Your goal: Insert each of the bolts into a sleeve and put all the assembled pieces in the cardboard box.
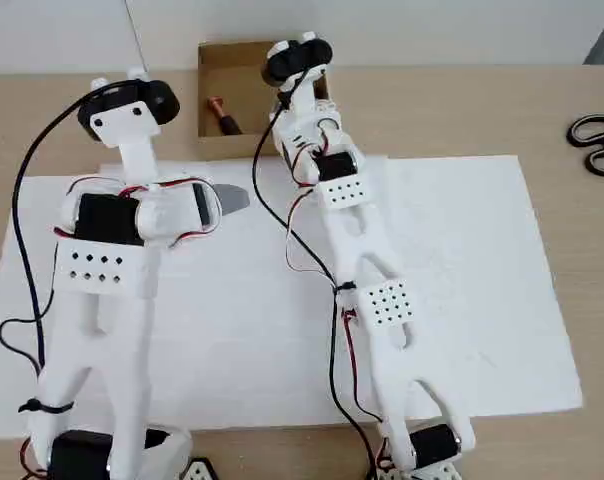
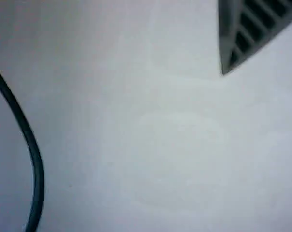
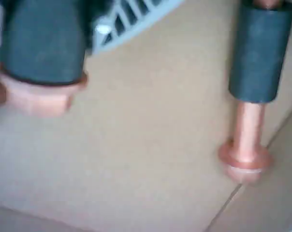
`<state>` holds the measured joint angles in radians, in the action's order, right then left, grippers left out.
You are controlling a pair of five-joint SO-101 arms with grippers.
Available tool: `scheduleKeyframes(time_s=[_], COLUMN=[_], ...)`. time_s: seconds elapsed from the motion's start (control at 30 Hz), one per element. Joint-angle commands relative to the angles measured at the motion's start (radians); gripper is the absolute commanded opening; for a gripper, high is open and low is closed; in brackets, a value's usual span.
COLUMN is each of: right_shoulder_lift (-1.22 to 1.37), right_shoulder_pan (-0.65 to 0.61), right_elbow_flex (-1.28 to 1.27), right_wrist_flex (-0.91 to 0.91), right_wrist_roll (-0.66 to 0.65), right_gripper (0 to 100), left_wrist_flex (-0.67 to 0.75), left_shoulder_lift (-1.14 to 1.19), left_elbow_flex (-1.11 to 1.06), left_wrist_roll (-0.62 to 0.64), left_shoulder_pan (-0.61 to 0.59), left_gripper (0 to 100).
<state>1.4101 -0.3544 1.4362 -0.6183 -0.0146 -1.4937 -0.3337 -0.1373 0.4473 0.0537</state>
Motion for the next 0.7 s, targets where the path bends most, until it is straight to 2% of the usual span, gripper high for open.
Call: scheduleKeyframes(time_s=[0.0, 0.13, 0.37, 0.67], right_shoulder_lift=[-0.010, -0.010, -0.010, -0.016], right_shoulder_pan=[0.004, 0.004, 0.004, 0.004], right_elbow_flex=[0.044, 0.044, 0.051, 0.140], right_wrist_flex=[0.022, -0.021, -0.047, -0.053], right_wrist_roll=[-0.003, -0.002, -0.002, -0.003], right_gripper=[0.9, 2.5, 16.9, 19.4], left_wrist_flex=[0.009, 0.009, 0.009, 0.008], left_shoulder_lift=[-0.037, -0.037, -0.035, -0.034], left_elbow_flex=[0.002, 0.002, 0.002, 0.001], left_wrist_roll=[-0.002, -0.002, -0.002, -0.002], left_shoulder_pan=[0.005, 0.005, 0.005, 0.005], left_gripper=[31, 31, 31, 31])
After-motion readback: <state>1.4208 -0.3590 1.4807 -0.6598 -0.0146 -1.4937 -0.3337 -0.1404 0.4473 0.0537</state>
